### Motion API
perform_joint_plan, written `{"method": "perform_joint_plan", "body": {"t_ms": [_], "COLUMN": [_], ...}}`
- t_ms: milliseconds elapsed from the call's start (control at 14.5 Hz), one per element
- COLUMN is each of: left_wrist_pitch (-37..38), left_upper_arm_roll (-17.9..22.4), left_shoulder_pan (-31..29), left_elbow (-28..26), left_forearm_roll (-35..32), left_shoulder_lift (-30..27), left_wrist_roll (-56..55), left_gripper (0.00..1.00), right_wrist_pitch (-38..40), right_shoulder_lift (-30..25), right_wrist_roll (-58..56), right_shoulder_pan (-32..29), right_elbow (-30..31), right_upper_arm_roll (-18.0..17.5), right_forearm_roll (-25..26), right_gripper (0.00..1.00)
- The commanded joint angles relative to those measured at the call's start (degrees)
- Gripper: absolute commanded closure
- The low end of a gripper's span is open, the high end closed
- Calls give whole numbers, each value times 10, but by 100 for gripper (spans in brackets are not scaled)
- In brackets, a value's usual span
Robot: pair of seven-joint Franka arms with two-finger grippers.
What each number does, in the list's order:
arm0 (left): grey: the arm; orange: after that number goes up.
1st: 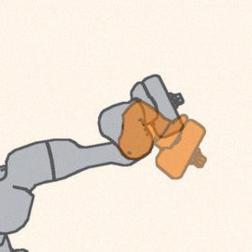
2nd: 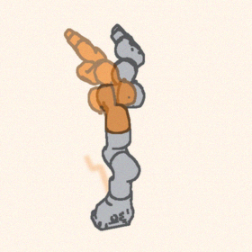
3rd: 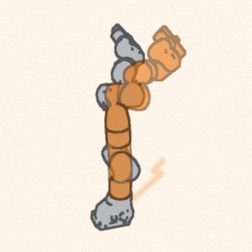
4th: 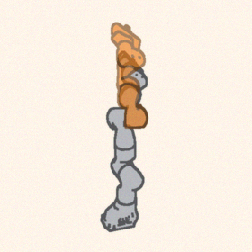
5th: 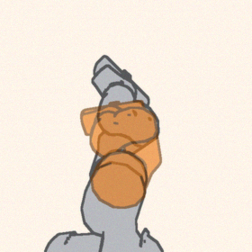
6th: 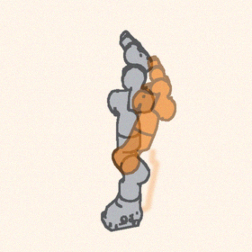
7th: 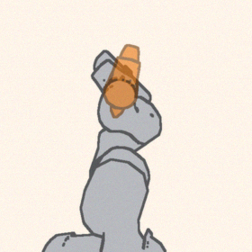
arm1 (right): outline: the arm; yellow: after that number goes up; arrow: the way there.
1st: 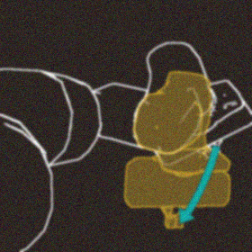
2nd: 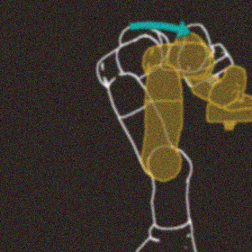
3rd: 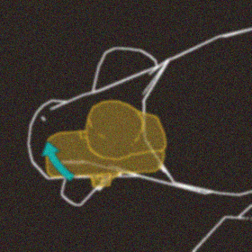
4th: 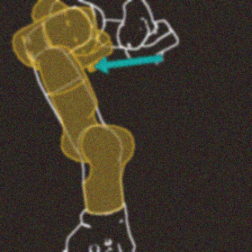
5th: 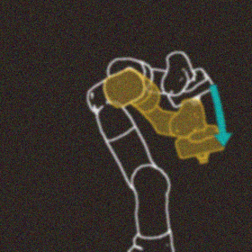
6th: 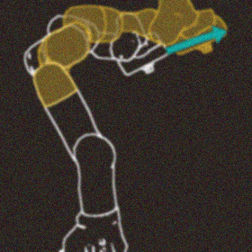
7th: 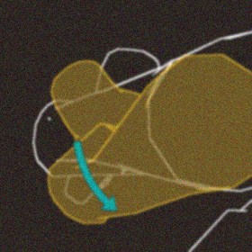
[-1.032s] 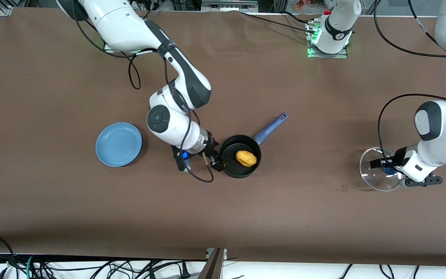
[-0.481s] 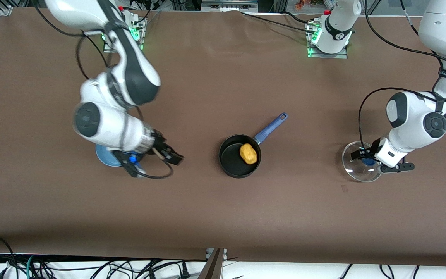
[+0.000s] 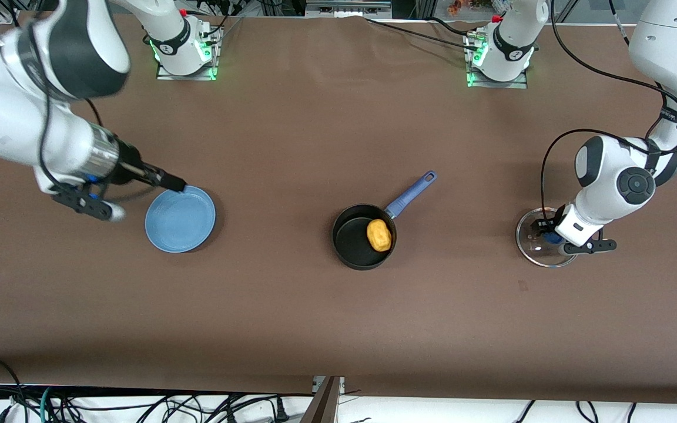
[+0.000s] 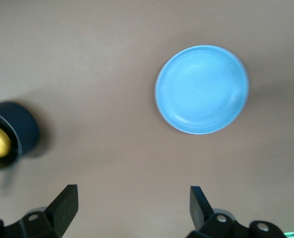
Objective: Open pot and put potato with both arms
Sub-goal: 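Withdraw the right gripper while the left gripper lowers the lid onto the table, then open the left gripper off the lid and draw it back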
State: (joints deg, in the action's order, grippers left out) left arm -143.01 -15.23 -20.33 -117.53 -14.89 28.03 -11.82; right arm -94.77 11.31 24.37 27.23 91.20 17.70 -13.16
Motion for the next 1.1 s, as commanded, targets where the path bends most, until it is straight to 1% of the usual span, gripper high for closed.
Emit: {"method": "perform_joint_plan", "body": {"t_ms": [0,69,138,344,413,481,550,688,757,825,1032], "left_wrist_pitch": [-4,-3,-2,5,20,53,93,151,179,211,335], "left_upper_arm_roll": [-2,-2,-2,-6,-17,-30,-35,-53,-59,-64,-87], "left_shoulder_pan": [0,0,0,0,0,0,1,3,3,2,1], "left_elbow": [-7,-5,-1,23,38,63,95,143,165,191,284], "left_forearm_roll": [-16,-16,-16,-16,-12,-11,-8,-8,-8,-7,-3], "left_shoulder_lift": [-16,-16,-17,-21,-24,-24,-24,-25,-27,-30,-32], "left_wrist_roll": [-15,-15,-15,-17,-18,-21,-28,-30,-29,-29,-27], "left_gripper": [7,2,0,0,0,0,0,0,0,0,0], "right_wrist_pitch": [19,26,28,45,46,46,46,45,45,45,46], "right_shoulder_lift": [-61,-76,-92,-118,-121,-123,-123,-125,-131,-132,-132], "right_wrist_roll": [-72,-92,-120,-176,-189,-200,-210,-230,-231,-231,-231], "right_shoulder_pan": [-17,-37,-65,-160,-181,-200,-219,-262,-264,-264,-263], "right_elbow": [42,50,57,64,64,63,62,59,58,57,42], "right_upper_arm_roll": [-5,-19,-36,-106,-125,-141,-157,-202,-209,-209,-211], "right_forearm_roll": [50,61,70,82,93,96,96,113,120,122,122], "right_gripper": [1,1,1,1,1,1,1,1,1,1,1]}}
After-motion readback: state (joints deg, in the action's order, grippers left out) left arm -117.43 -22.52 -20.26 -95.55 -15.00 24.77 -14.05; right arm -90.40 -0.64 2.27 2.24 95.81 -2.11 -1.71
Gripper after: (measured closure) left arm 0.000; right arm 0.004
